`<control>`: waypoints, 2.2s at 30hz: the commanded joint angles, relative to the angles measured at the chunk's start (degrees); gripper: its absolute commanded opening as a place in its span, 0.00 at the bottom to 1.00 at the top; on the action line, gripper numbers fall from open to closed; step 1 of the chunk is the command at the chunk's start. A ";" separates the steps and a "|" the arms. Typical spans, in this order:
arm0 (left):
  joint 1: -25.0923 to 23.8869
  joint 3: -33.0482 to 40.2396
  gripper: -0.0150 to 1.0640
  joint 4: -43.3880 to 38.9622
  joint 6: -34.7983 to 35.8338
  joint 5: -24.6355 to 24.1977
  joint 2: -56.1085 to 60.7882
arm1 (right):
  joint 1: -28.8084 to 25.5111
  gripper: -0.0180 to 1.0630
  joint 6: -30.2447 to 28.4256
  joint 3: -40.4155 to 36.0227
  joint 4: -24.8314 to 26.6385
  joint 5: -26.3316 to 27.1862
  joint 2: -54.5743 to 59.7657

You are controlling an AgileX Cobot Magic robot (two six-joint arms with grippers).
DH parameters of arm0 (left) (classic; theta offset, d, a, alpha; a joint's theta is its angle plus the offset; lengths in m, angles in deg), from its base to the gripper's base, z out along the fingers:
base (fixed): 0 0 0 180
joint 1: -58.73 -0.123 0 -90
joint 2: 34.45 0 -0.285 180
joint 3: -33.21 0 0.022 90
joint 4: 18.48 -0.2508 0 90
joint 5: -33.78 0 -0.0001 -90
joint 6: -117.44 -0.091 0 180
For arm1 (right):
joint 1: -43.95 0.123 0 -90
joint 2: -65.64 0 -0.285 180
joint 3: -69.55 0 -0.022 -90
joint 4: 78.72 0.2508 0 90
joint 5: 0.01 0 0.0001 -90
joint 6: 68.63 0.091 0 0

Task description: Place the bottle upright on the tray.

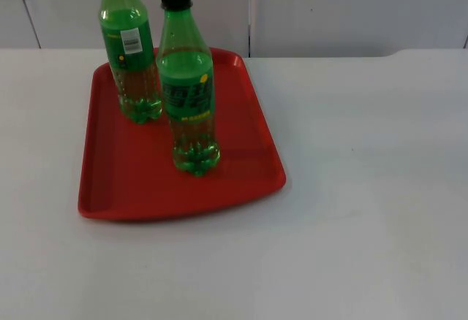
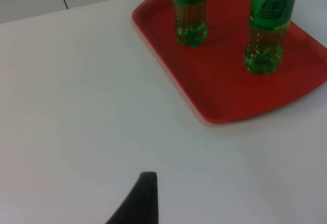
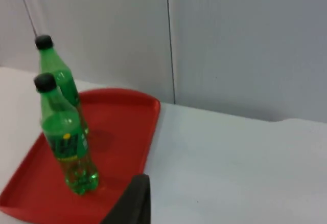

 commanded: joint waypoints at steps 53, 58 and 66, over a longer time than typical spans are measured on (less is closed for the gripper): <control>0.18 0.28 0.99 -0.12 0.09 0.43 0.15 | 0.26 0.99 -41.84 -7.56 40.07 -25.06 -27.88; 0.18 0.28 0.99 -0.12 0.09 0.43 0.15 | 0.26 0.99 -41.84 -7.46 40.71 -24.95 -27.88; 0.18 0.28 0.99 -0.12 0.09 0.43 0.15 | 0.26 0.99 -41.95 -7.47 36.25 -24.95 -27.88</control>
